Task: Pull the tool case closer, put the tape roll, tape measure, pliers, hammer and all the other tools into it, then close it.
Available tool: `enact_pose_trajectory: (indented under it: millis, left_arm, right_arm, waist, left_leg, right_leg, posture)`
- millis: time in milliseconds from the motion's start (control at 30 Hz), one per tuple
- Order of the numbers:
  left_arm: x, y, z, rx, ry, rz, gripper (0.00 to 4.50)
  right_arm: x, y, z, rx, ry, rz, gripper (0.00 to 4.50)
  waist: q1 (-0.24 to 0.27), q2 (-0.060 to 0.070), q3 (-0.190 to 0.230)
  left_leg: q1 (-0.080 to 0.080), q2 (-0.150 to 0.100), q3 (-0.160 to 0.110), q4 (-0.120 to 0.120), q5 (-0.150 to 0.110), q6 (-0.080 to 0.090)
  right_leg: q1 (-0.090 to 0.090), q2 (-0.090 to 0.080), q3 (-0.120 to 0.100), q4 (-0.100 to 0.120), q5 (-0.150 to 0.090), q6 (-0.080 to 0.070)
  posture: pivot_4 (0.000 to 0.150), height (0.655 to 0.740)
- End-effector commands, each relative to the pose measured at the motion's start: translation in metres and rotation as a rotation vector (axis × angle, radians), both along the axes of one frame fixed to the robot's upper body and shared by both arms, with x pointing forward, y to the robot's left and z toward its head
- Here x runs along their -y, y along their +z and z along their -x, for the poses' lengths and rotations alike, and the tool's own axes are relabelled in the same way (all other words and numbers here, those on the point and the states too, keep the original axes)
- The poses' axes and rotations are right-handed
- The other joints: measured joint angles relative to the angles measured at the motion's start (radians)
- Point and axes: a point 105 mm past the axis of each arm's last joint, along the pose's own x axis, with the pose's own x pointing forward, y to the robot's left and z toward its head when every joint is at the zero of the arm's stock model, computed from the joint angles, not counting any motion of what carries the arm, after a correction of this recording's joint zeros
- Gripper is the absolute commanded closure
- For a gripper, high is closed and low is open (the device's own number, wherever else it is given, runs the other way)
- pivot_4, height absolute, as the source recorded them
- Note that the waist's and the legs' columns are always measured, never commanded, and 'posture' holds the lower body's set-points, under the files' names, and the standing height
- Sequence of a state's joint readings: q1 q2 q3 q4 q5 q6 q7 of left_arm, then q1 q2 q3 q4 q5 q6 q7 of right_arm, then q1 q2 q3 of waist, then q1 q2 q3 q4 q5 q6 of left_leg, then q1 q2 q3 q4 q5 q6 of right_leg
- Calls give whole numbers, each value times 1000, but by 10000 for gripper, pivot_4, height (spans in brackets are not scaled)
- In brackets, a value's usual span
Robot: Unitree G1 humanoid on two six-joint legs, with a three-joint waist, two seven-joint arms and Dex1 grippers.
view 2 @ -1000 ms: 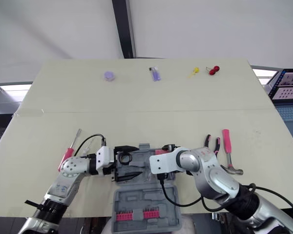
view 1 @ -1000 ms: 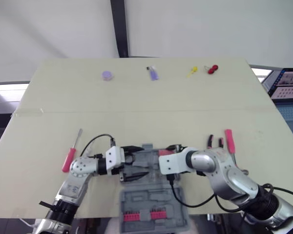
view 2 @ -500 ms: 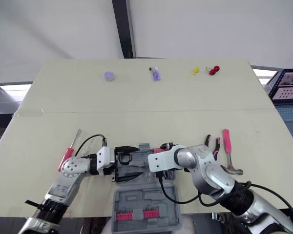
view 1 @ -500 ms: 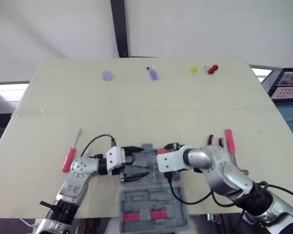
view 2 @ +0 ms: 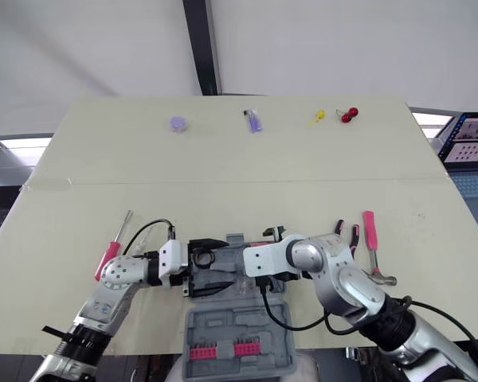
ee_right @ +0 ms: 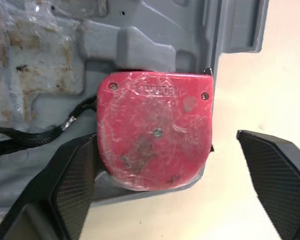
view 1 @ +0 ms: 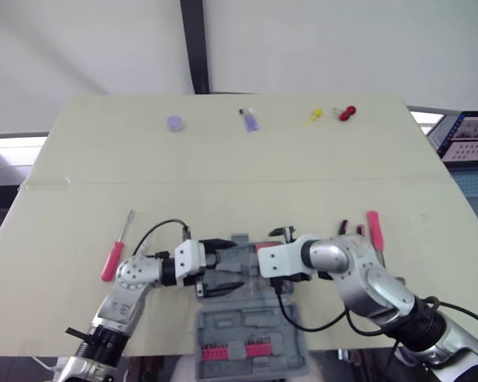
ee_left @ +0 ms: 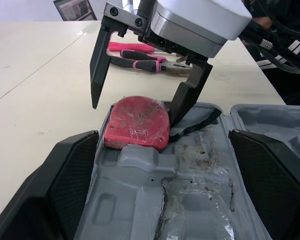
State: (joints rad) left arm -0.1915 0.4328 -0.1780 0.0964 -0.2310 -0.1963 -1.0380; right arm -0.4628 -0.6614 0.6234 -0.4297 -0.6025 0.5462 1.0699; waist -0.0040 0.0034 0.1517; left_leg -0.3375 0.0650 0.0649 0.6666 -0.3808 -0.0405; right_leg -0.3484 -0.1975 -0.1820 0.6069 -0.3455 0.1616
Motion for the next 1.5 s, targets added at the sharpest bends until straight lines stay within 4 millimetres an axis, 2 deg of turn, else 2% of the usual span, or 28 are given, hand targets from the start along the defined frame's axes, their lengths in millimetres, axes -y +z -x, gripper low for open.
enact_pose_trajectory:
  millis: [33,167,300,400,533,567,600,633,700,867,1000,1333,1500]
  left_arm:
    - [5,6,2,33,-16,14,0]
    - [5,7,2,32,-17,15,0]
    - [5,7,2,31,-20,15,0]
    - [7,7,2,30,-24,18,0]
    - [8,8,2,33,-29,17,0]
    - [8,8,2,34,-30,16,0]
    - [8,8,2,35,-29,15,0]
    - [7,9,2,36,-27,13,0]
    - [5,9,2,35,-22,10,0]
    - [4,7,3,30,-17,4,0]
    - [5,7,3,29,-16,6,0]
    - [4,8,2,30,-14,5,0]
    - [4,6,1,23,-7,5,0]
  right_arm:
    - [3,26,6,20,35,-43,640]
    - [9,44,14,-51,23,-154,640]
    - [16,42,10,-103,21,-302,640]
    - [8,37,-2,-81,69,-554,8822]
    - [13,22,-6,-94,65,-710,27969]
    - [15,18,-9,-86,60,-731,27969]
    - [17,14,-10,-91,50,-754,27969]
    - [18,13,-11,-86,47,-762,27969]
    - [19,11,-12,-82,46,-777,27969]
    - [18,2,-10,-125,27,-805,27969]
    - [24,-13,-6,-175,-3,-783,27969]
    - [24,-20,-6,-203,-32,-790,27969]
    - [21,-35,-8,-262,-66,-788,27969]
  waist:
    - [1,0,0]
    - [1,0,0]
    - [2,0,0]
    - [-1,-1,-1]
    - [-1,-1,0]
    - [-1,-1,0]
    - [-1,-1,0]
    - [-2,0,-34]
    - [-3,1,-62]
    - [-23,-3,-91]
    - [-24,-3,-96]
    - [-26,-3,-100]
    - [-28,-3,-103]
  left_leg:
    - [0,0,0,0,0,0]
    - [0,0,0,0,0,0]
    - [0,0,0,0,0,0]
    - [1,0,0,0,0,0]
    - [1,0,0,-1,0,0]
    - [1,0,0,-1,0,0]
    - [1,0,0,-1,0,0]
    - [1,0,0,-1,0,0]
    - [0,0,2,-3,0,0]
    - [3,0,1,-4,0,0]
    - [3,0,0,-4,0,0]
    - [3,0,0,-4,0,0]
    - [3,0,0,-3,0,0]
  right_leg:
    - [0,0,0,0,0,0]
    - [0,0,0,0,0,0]
    - [1,0,0,0,0,0]
    - [1,0,0,-1,0,0]
    - [1,0,0,-1,0,0]
    - [1,0,0,-1,0,0]
    - [2,0,0,-1,0,0]
    - [2,0,0,-1,0,0]
    - [-3,0,-1,2,0,0]
    - [4,0,-3,-4,0,0]
    - [5,0,-3,-4,0,0]
    - [5,0,-3,-4,0,0]
    - [5,0,-3,-4,0,0]
  posture:
    - [1500,7400]
    - [1500,7400]
    - [1500,7400]
    - [1500,7400]
    - [1500,7400]
    - [1500,7400]
    - [0,7400]
    - [0,7400]
    - [0,7400]
    - [0,7400]
    - [0,7400]
    - [0,7400]
    - [0,7400]
